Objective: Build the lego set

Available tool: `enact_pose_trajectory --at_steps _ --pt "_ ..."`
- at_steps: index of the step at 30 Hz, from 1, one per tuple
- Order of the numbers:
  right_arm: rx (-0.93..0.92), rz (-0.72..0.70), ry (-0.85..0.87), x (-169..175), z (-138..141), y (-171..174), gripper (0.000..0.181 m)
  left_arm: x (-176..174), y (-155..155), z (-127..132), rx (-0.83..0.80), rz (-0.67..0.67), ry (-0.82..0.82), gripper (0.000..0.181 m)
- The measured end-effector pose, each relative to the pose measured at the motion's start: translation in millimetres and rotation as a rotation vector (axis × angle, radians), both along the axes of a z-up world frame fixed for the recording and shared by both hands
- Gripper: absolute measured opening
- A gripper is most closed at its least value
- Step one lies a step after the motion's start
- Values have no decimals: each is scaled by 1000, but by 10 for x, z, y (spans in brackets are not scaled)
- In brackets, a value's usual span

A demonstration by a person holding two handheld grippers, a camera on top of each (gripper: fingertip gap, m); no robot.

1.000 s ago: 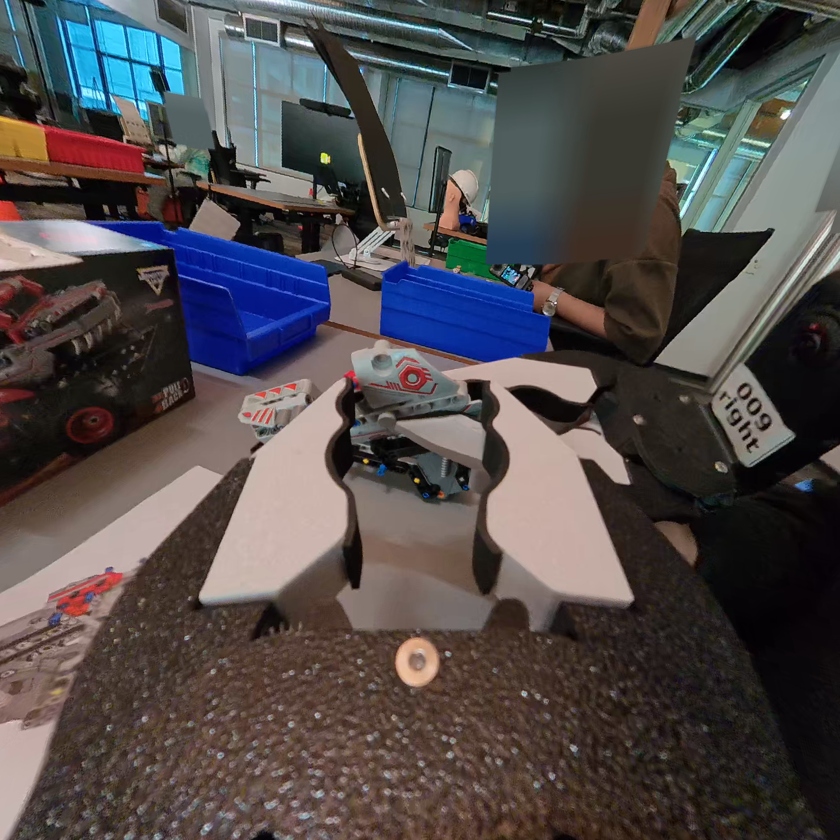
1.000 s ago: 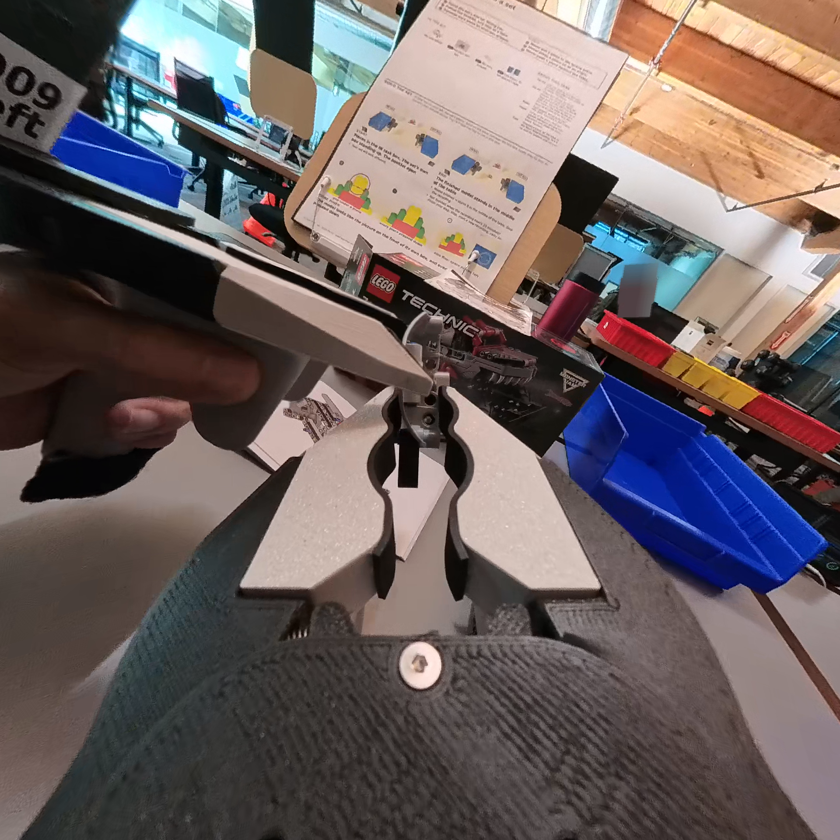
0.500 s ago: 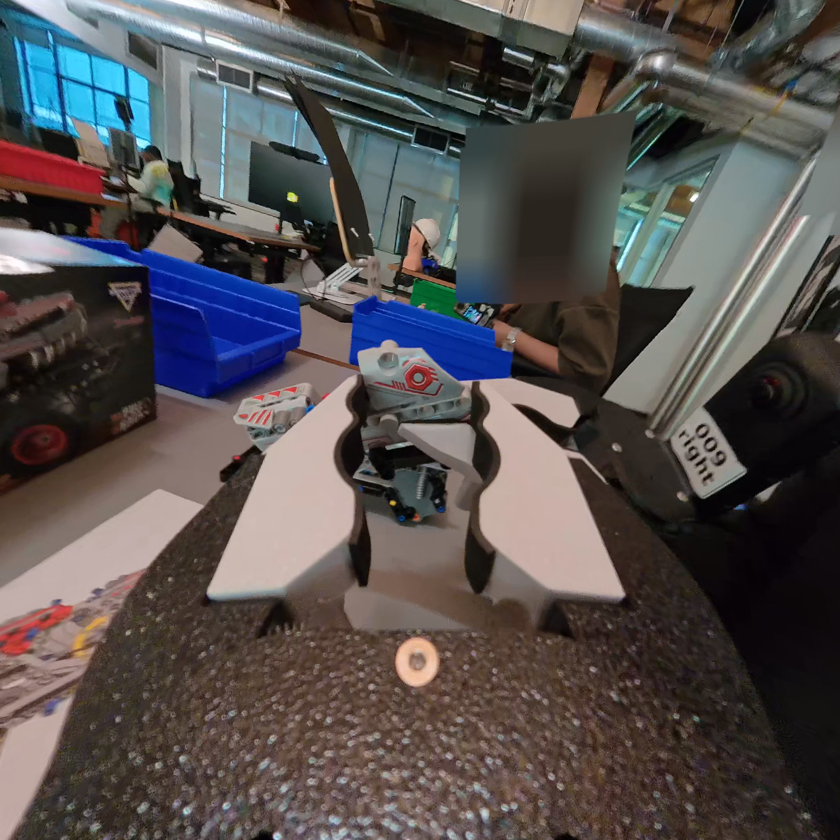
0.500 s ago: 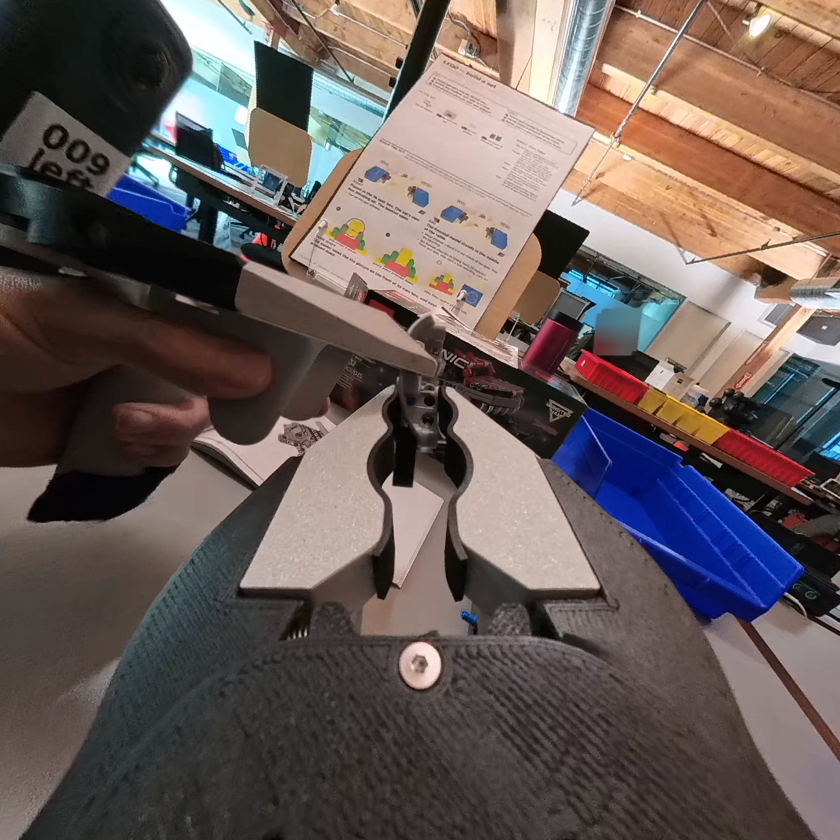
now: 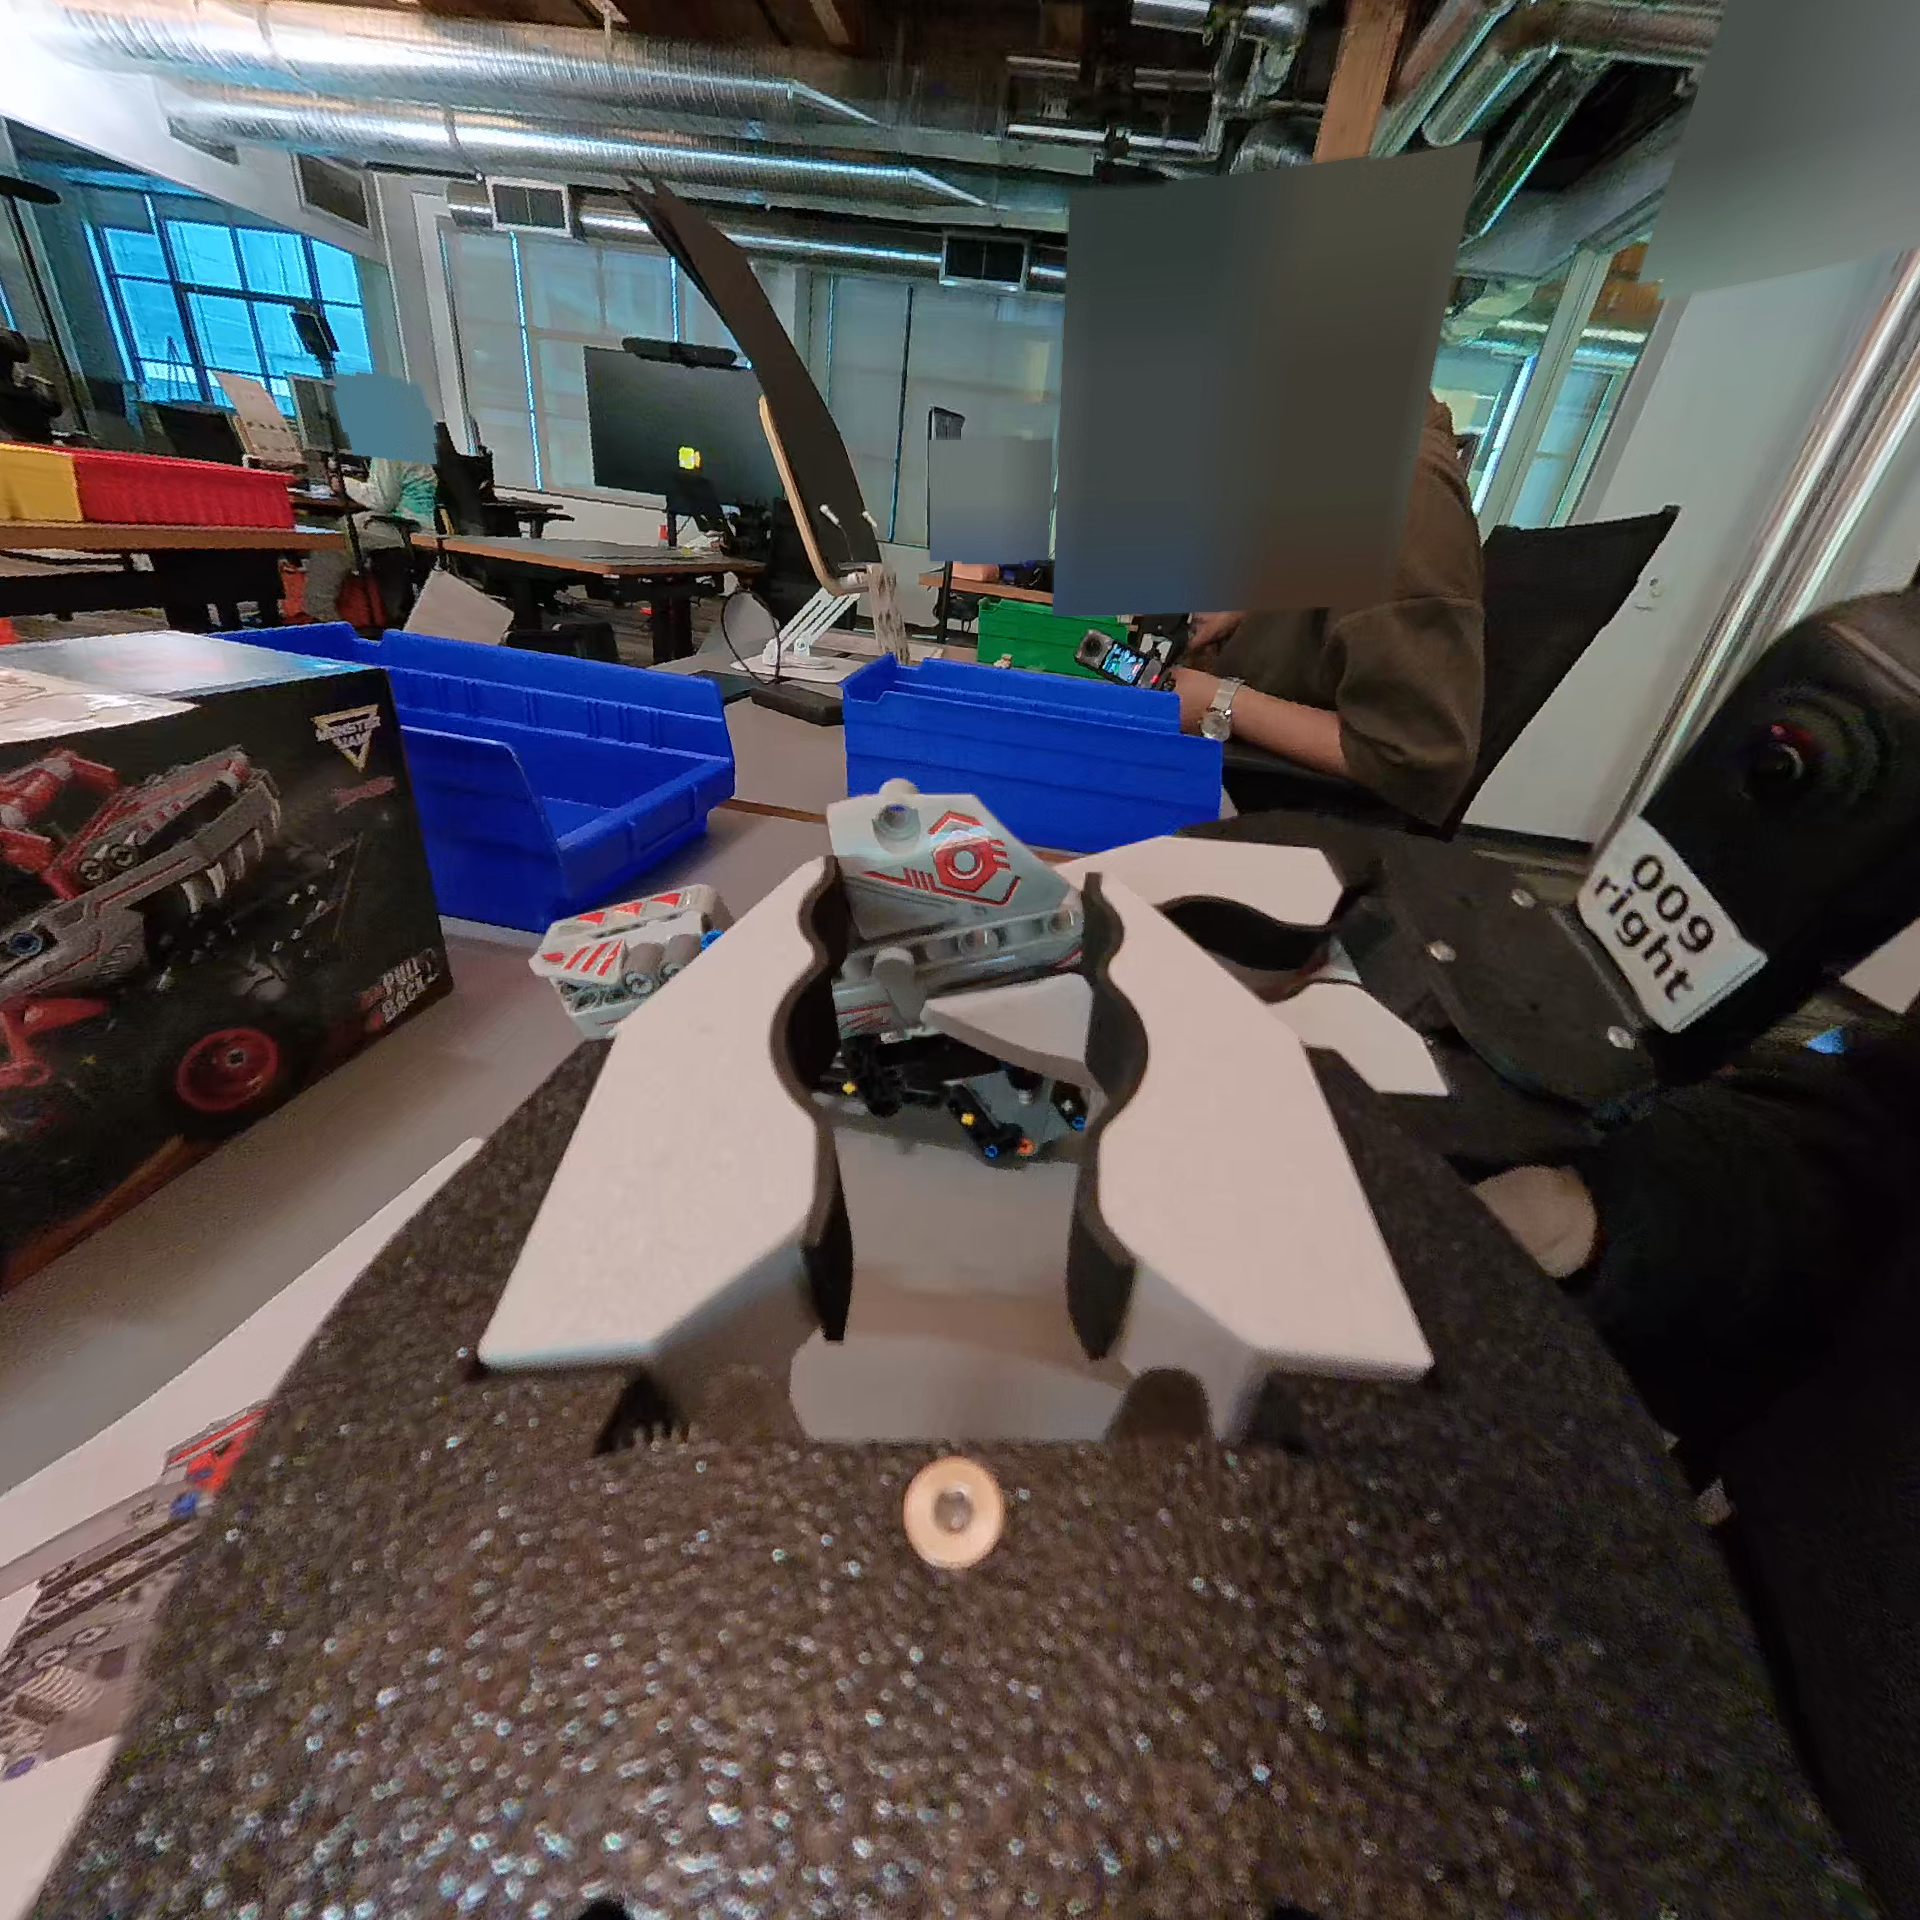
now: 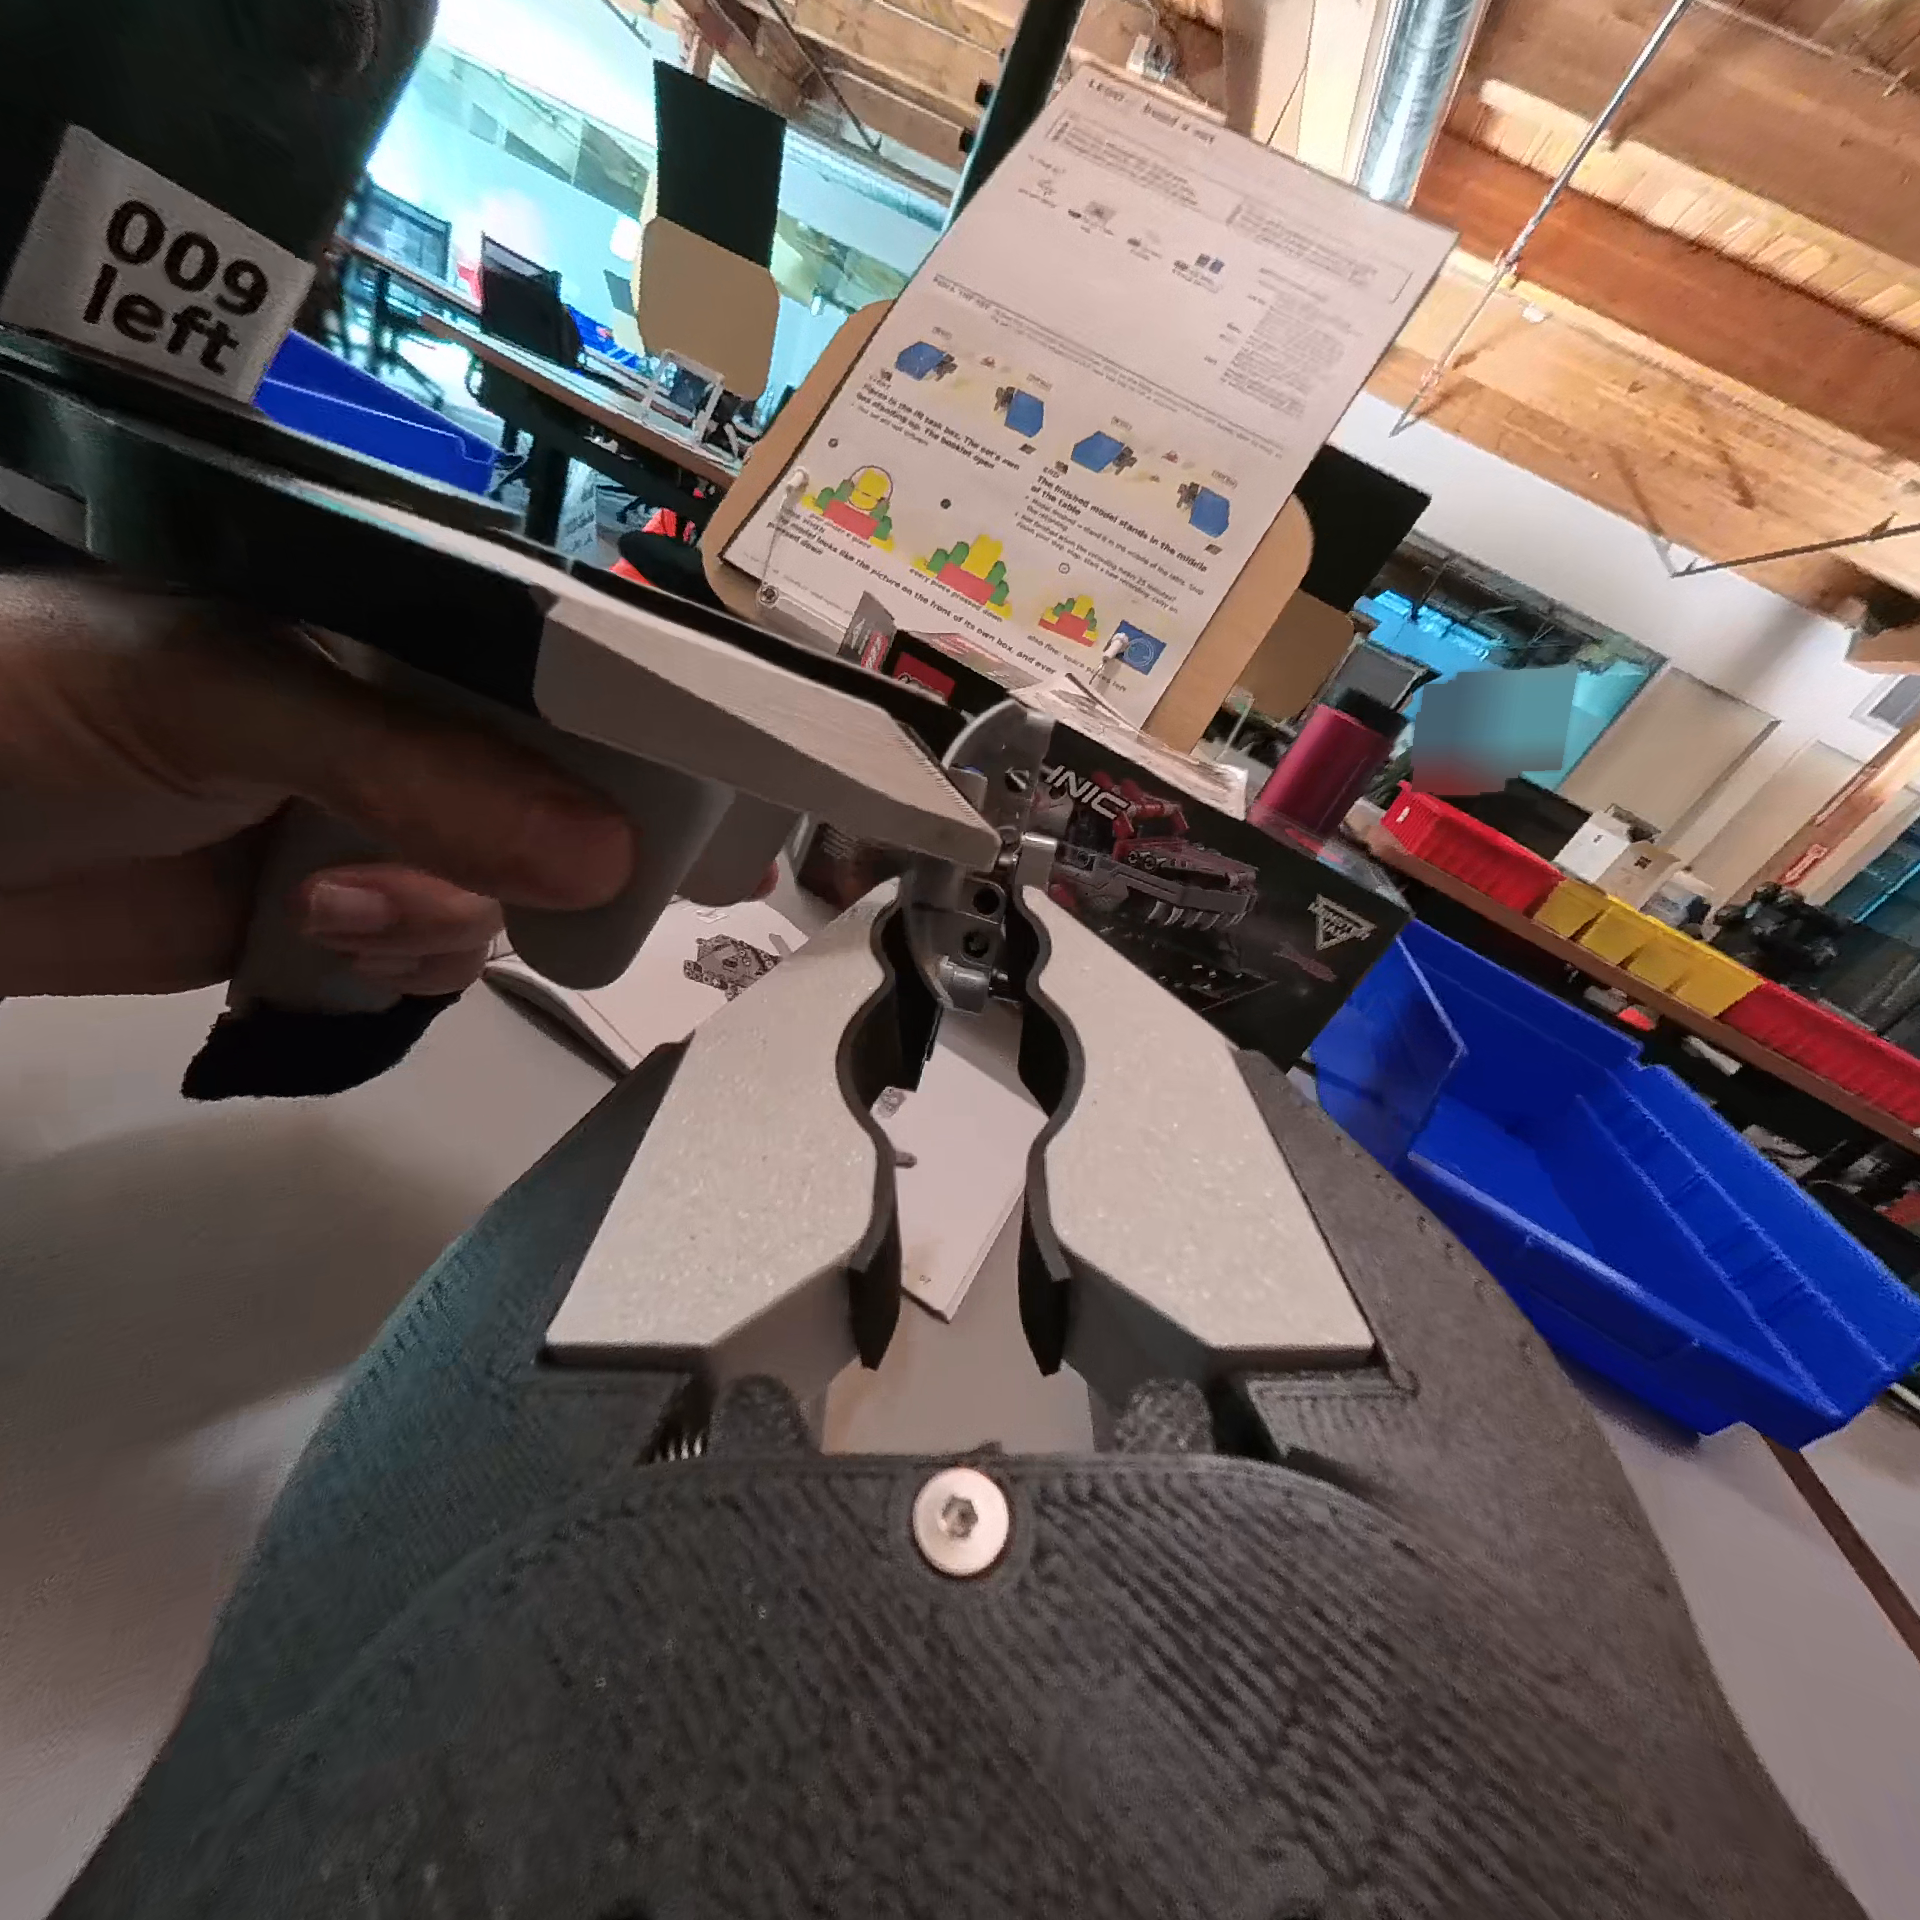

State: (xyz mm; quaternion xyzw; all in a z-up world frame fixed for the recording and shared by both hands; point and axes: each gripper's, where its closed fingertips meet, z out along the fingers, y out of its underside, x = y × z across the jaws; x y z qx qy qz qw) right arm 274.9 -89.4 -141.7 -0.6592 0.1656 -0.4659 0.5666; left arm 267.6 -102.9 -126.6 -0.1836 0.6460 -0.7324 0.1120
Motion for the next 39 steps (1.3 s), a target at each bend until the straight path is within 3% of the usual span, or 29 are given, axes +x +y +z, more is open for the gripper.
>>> enact_pose_trajectory --at_steps 7,11,13,16,18,20,22,25,30,36,39 --pt "-26 1 15 3 -13 -9 15 -1 -5 -5 -35 -36 45 43" --pt "-111 180 66 -73 13 -22 27 62 -5 -65 86 12 -98 43" --pt "-204 280 123 -100 38 -188 32 71 -9 -72 87 -2 -98 42" --pt "-292 258 230 134 55 -766 36 107 -70 -181 161 -5 -107 42" --pt "-302 312 374 344 -138 -1099 35 148 -155 -217 170 -18 -79 42" --pt "-224 474 545 473 -371 -1245 31 227 -264 -298 206 -28 -53 42" --pt "-123 643 653 526 -456 -1246 23 305 -357 -414 265 -26 -31 42" --pt "-58 797 663 539 -452 -1178 13 378 -477 -511 325 -30 -26 42" --pt "-90 800 654 554 -629 -1096 27 478 -645 -647 363 -43 28 42" --pt "-37 848 647 455 -641 -1075 19 487 -780 -786 310 -103 119 41" --pt "-16 841 632 488 -613 -1056 13 470 -786 -698 253 -127 89 41"
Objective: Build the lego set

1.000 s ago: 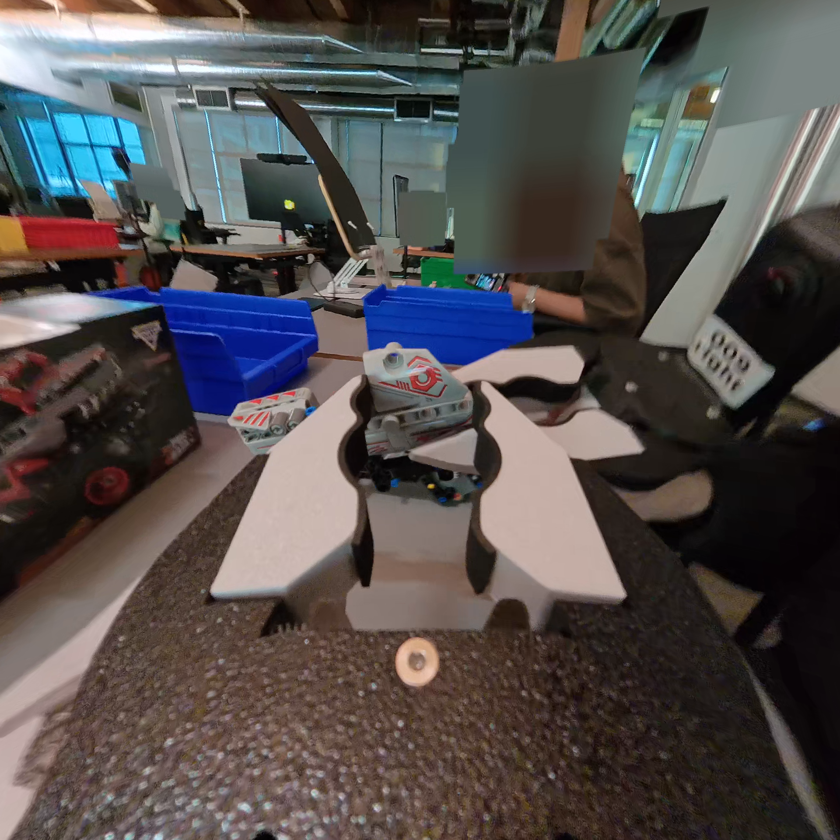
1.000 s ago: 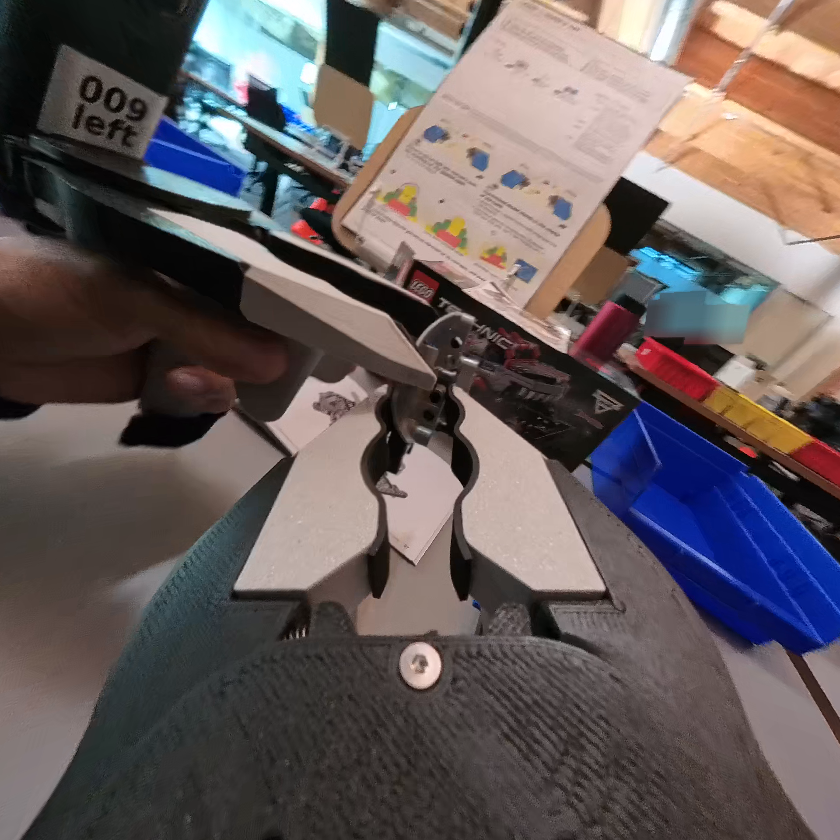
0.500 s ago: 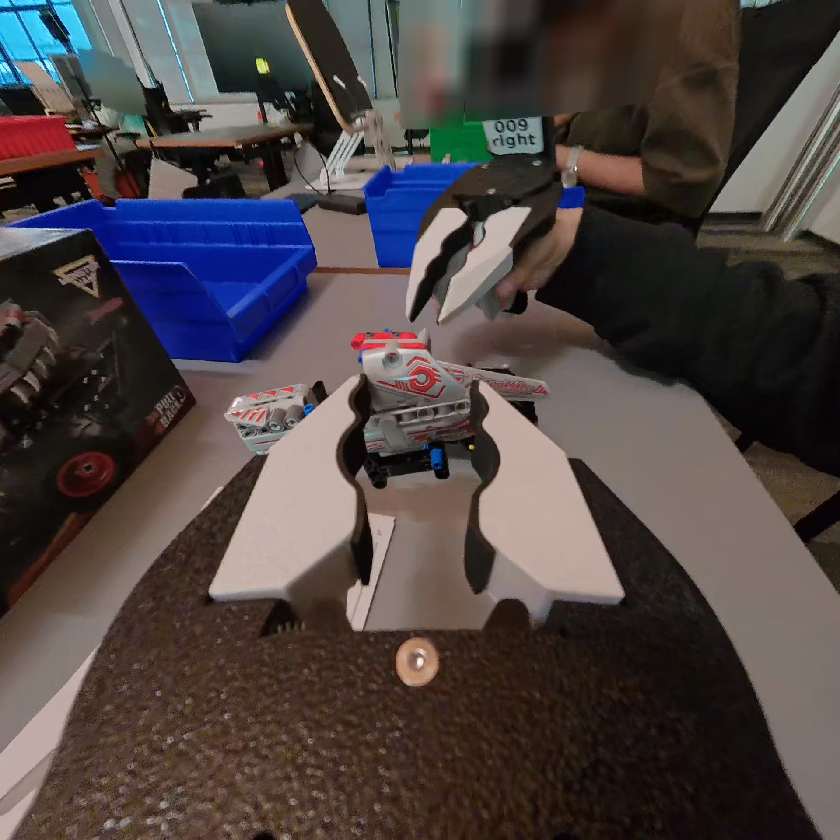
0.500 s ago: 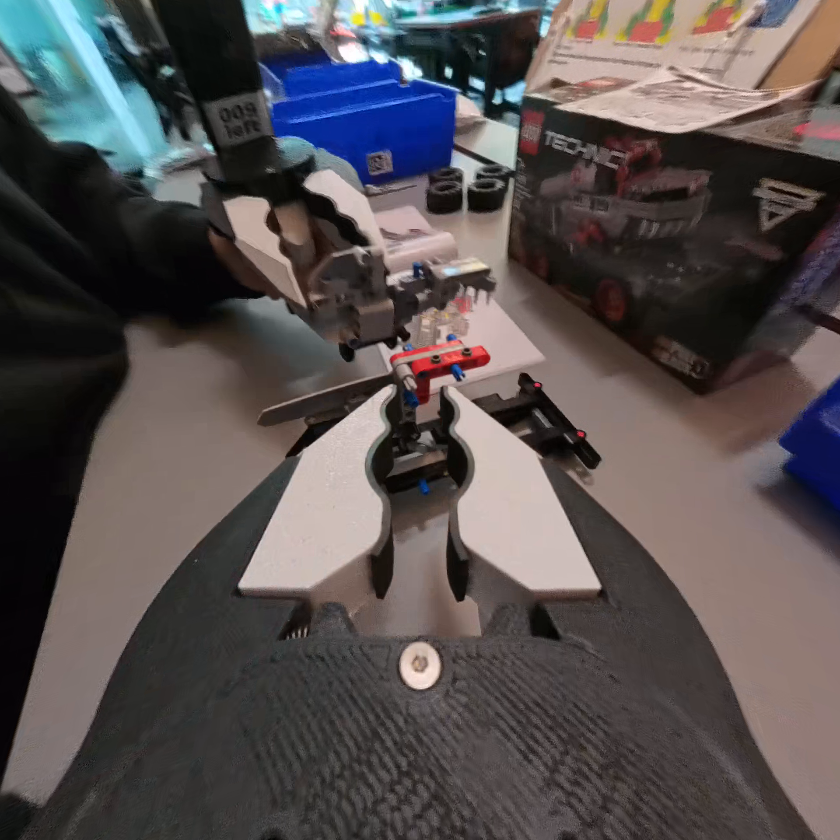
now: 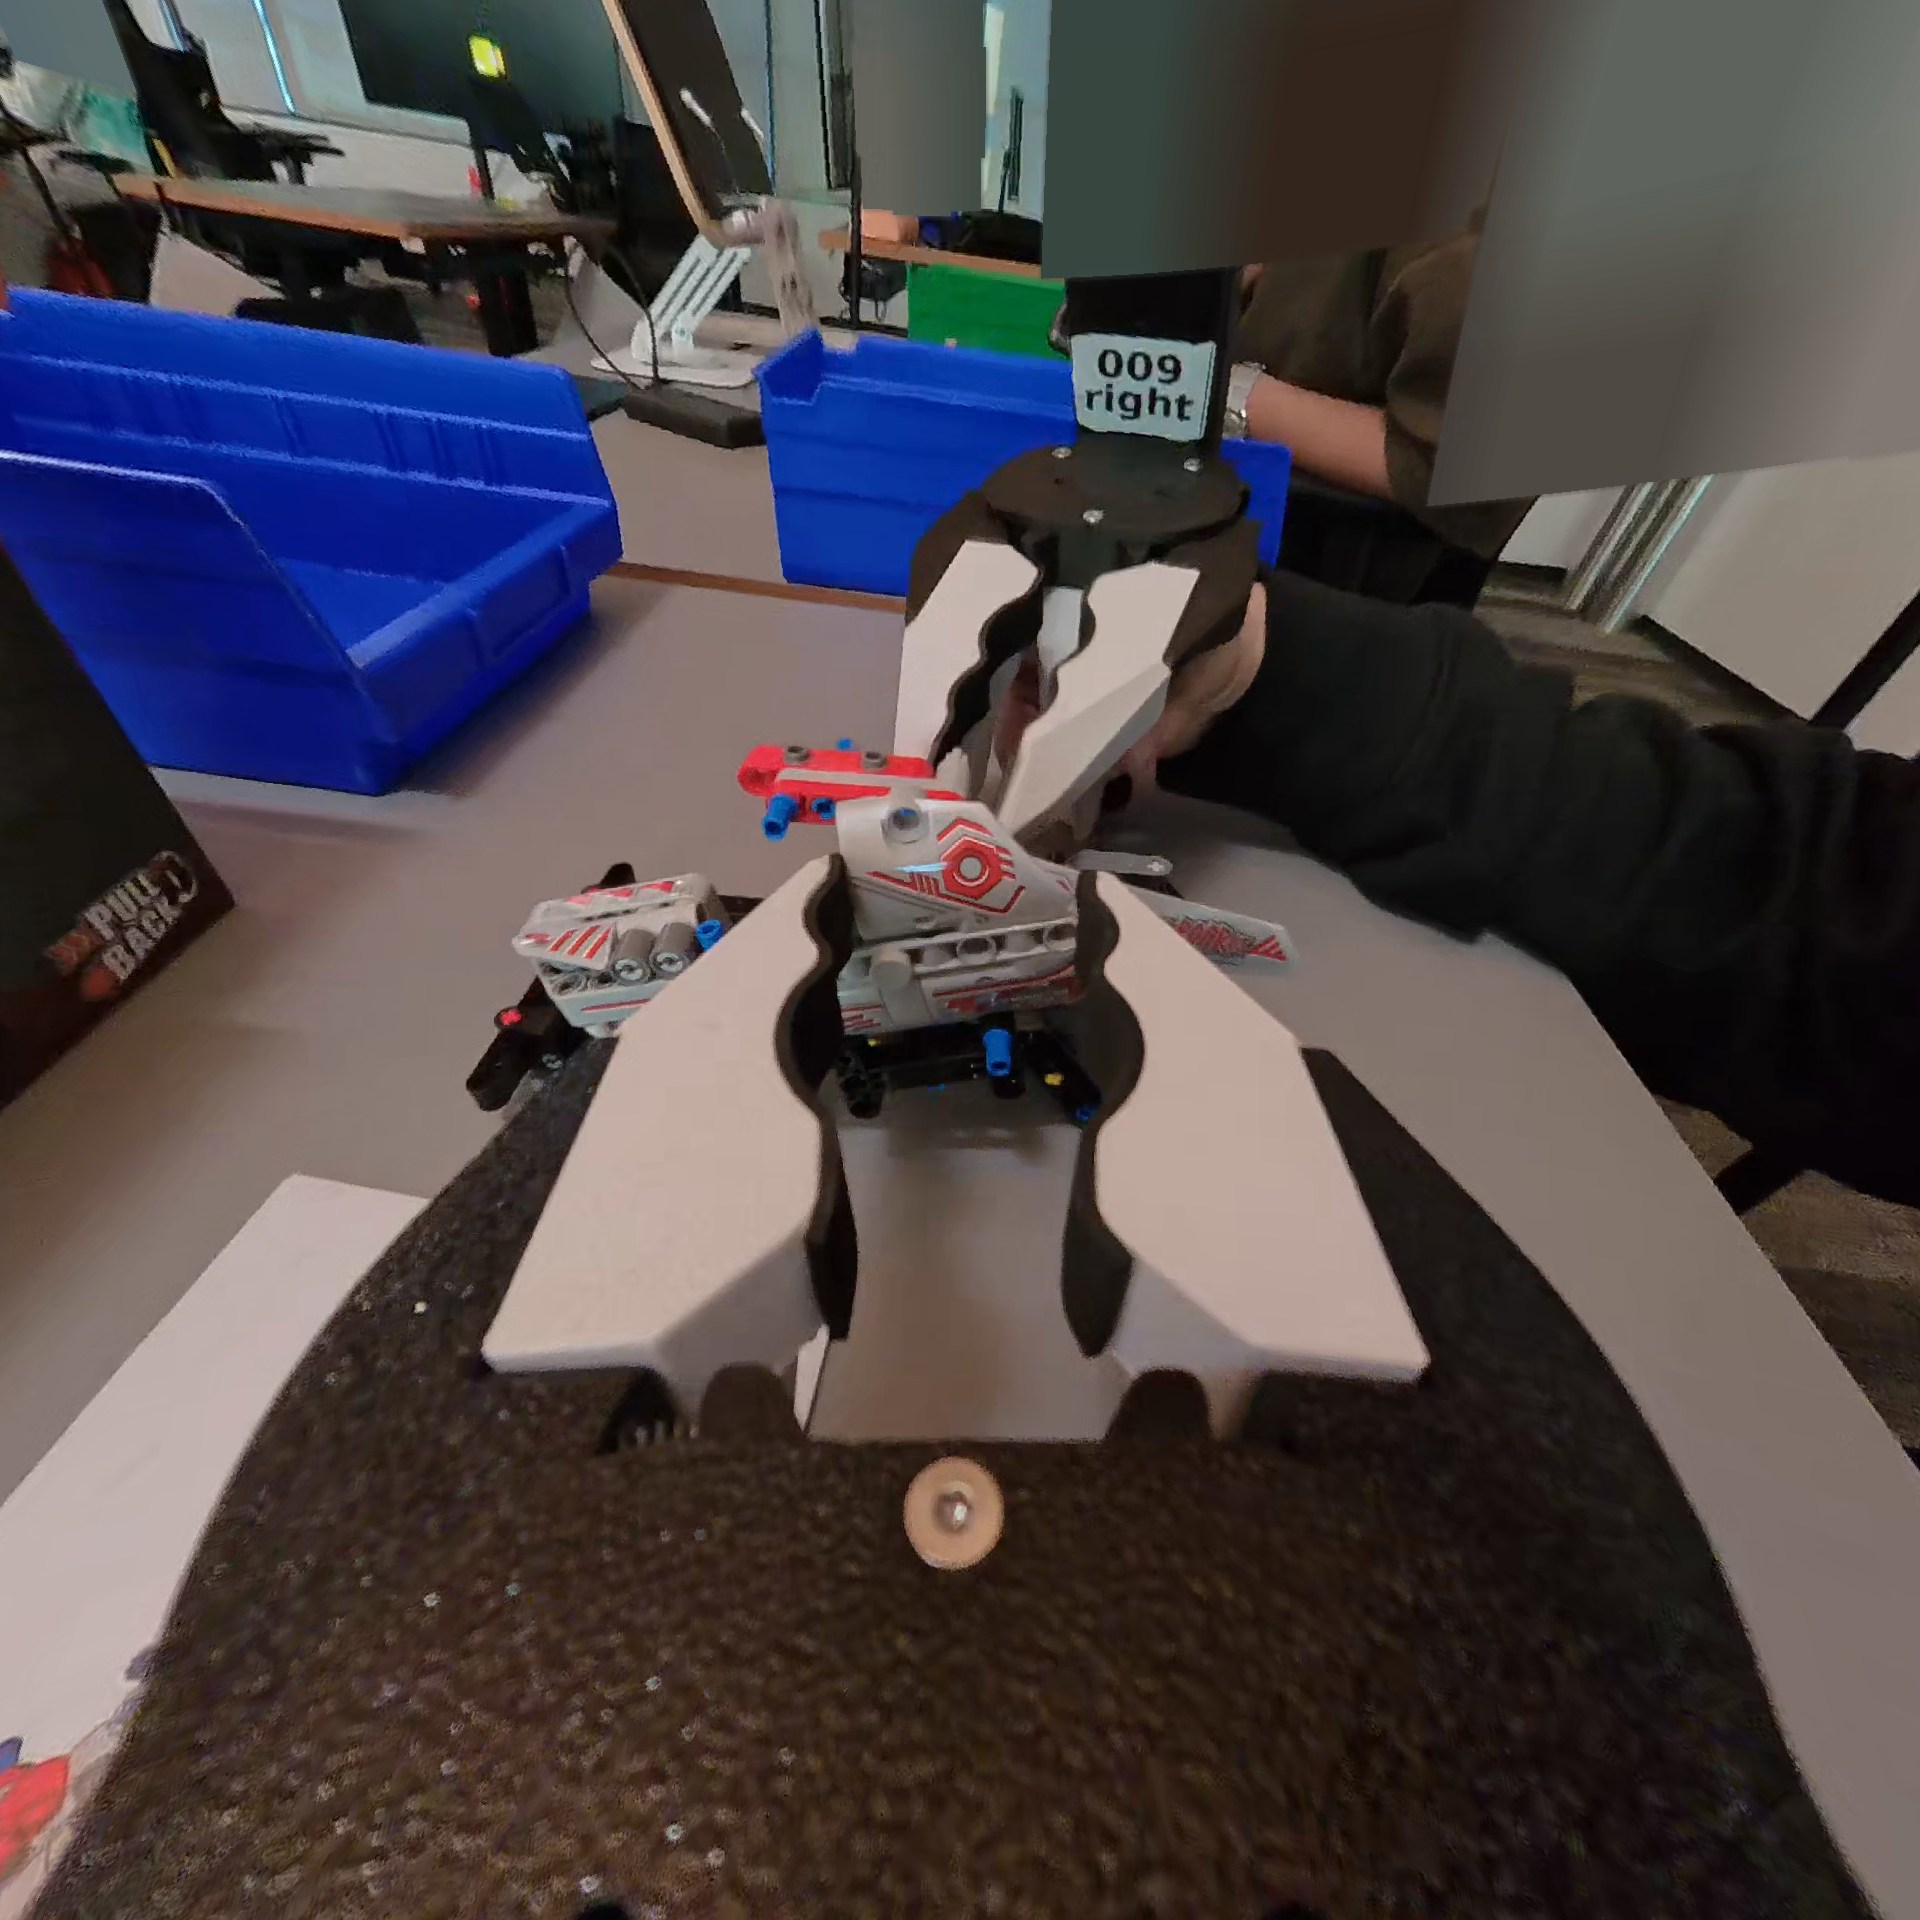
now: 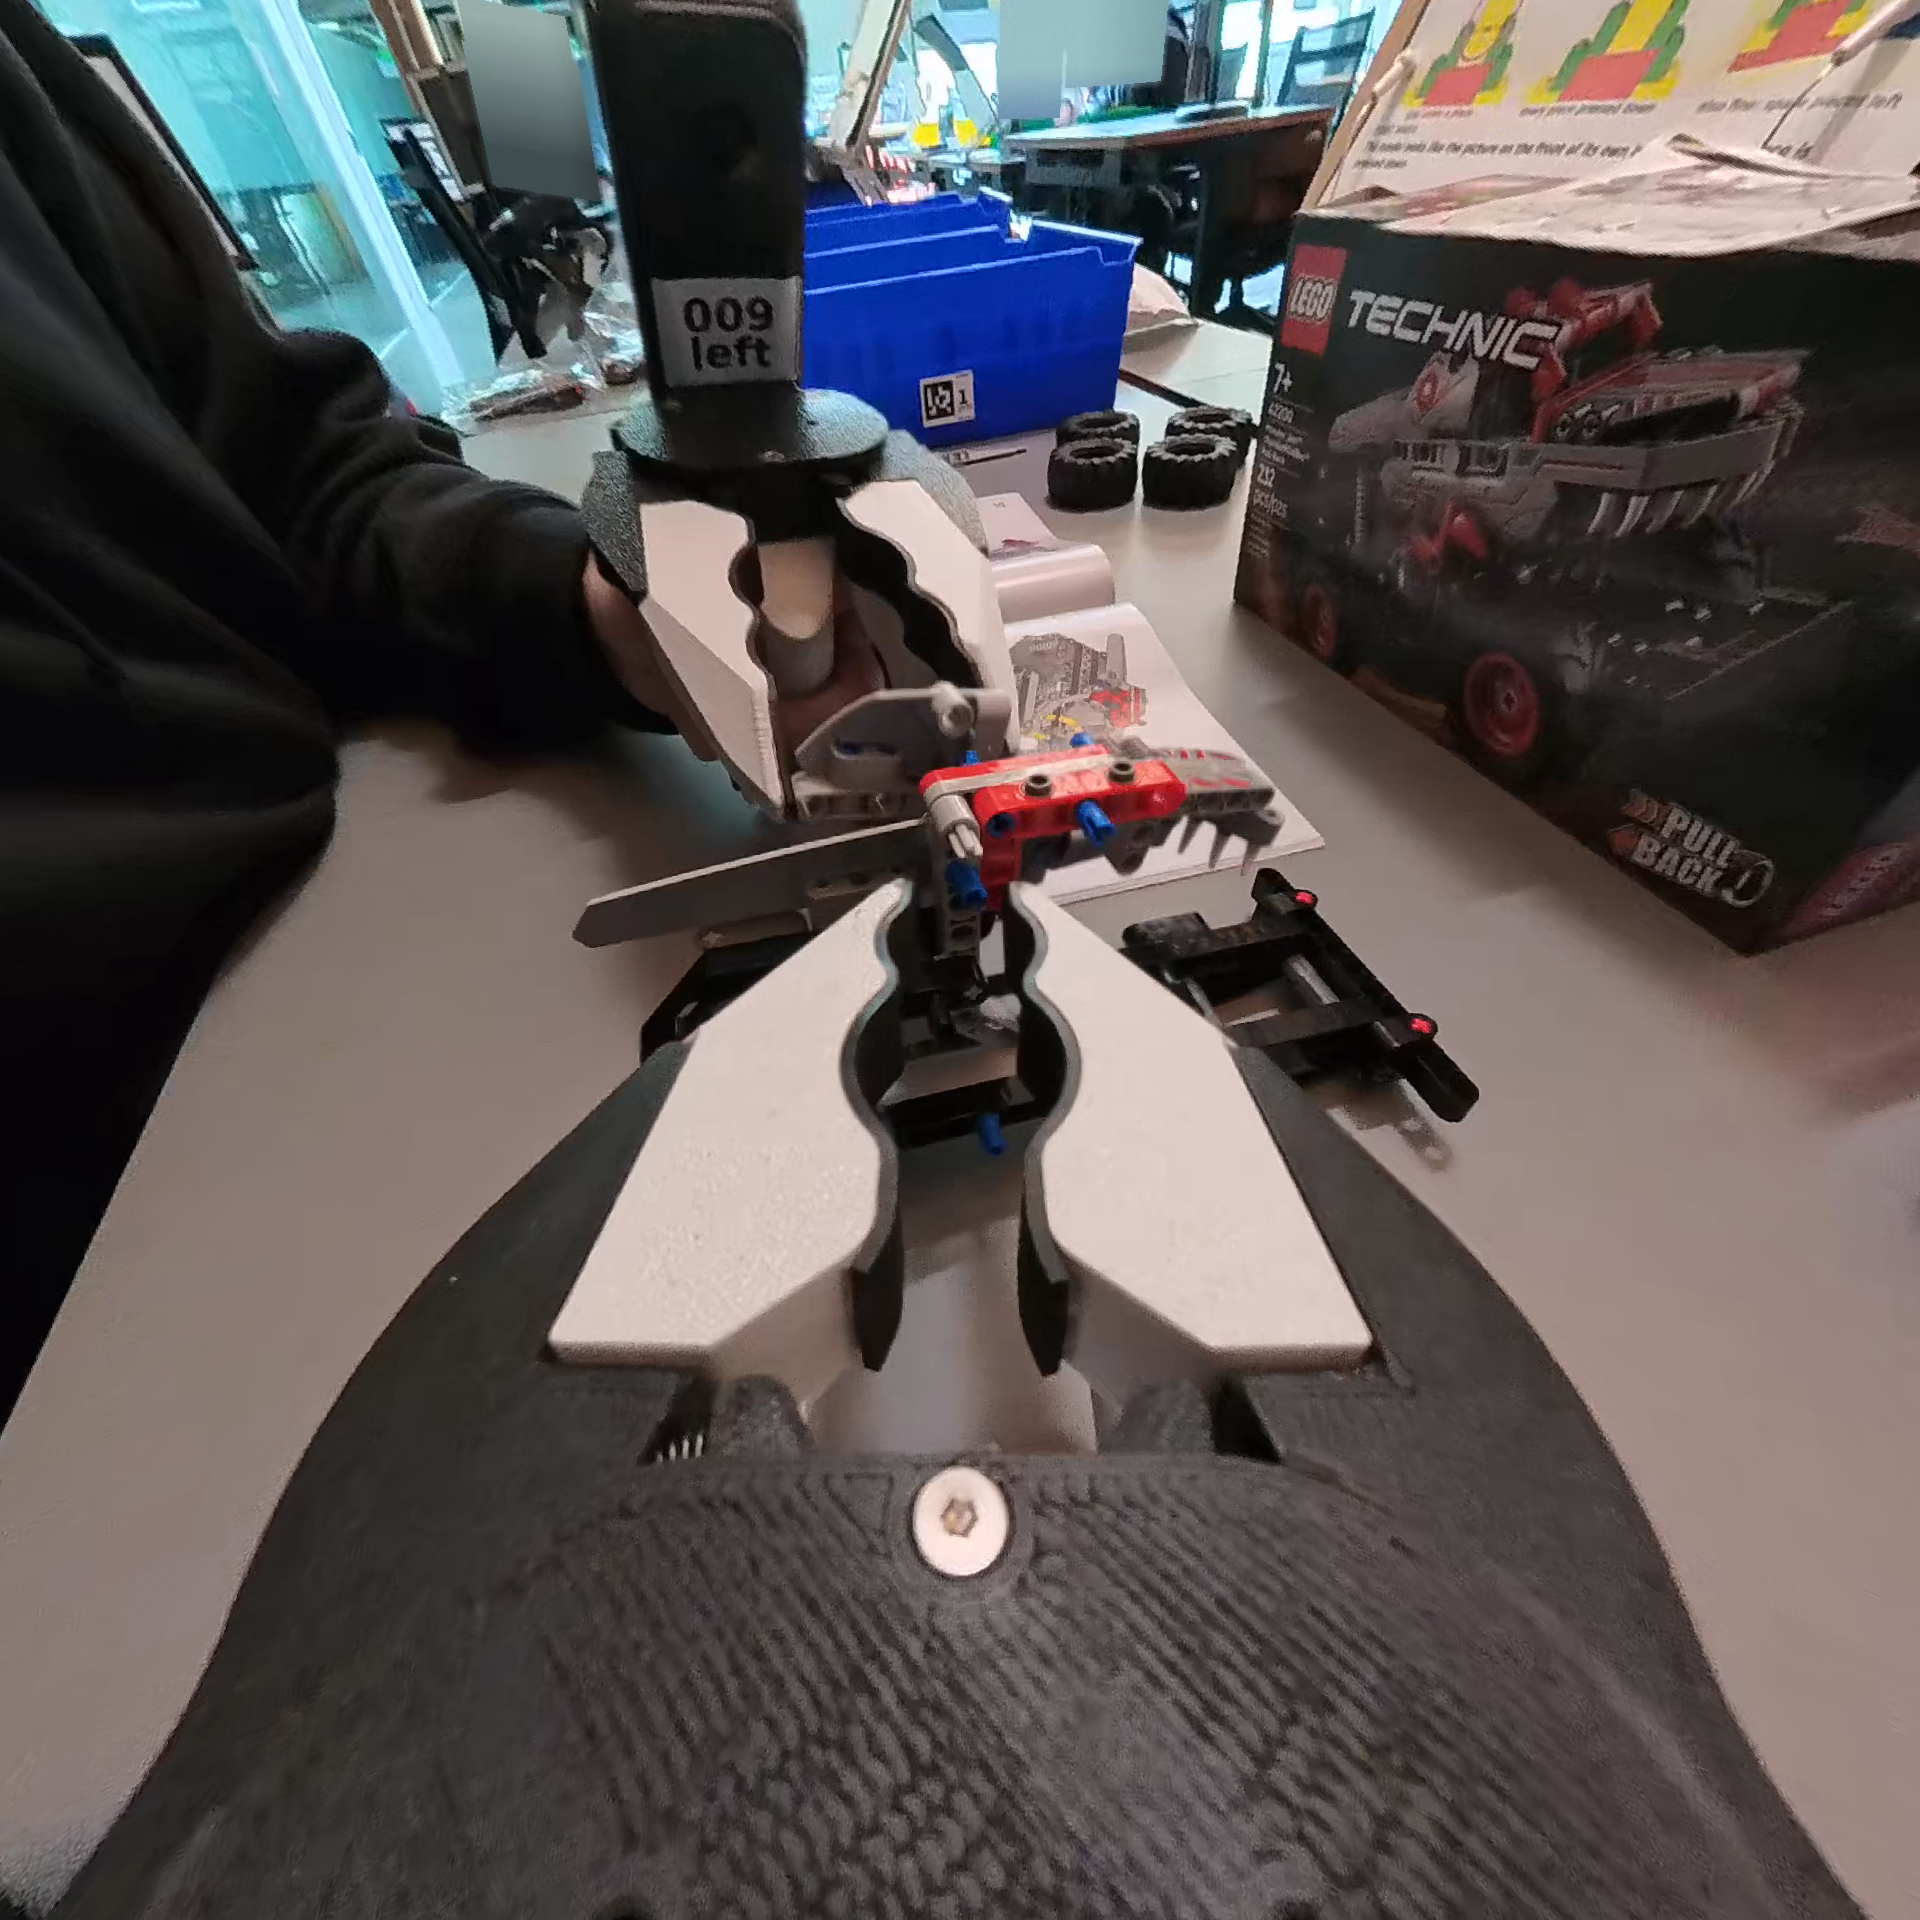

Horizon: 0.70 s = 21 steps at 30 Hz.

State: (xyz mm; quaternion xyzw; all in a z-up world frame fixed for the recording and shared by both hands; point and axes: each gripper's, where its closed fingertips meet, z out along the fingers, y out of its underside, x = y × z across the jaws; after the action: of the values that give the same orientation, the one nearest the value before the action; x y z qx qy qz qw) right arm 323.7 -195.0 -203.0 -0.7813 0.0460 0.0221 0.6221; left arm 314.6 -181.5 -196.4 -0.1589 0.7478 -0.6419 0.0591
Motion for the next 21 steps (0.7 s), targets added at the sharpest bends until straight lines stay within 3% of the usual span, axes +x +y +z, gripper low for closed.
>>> enact_pose_trajectory --at_steps 4,8,21 --pt "45 -4 19 27 62 -6 9 4 -7 -34 26 -30 -3 39" --pt "71 -15 11 46 99 -18 20 58 36 -83 55 -20 19 39" --pt "91 -32 45 127 121 12 13 103 23 -131 79 -81 58 39"
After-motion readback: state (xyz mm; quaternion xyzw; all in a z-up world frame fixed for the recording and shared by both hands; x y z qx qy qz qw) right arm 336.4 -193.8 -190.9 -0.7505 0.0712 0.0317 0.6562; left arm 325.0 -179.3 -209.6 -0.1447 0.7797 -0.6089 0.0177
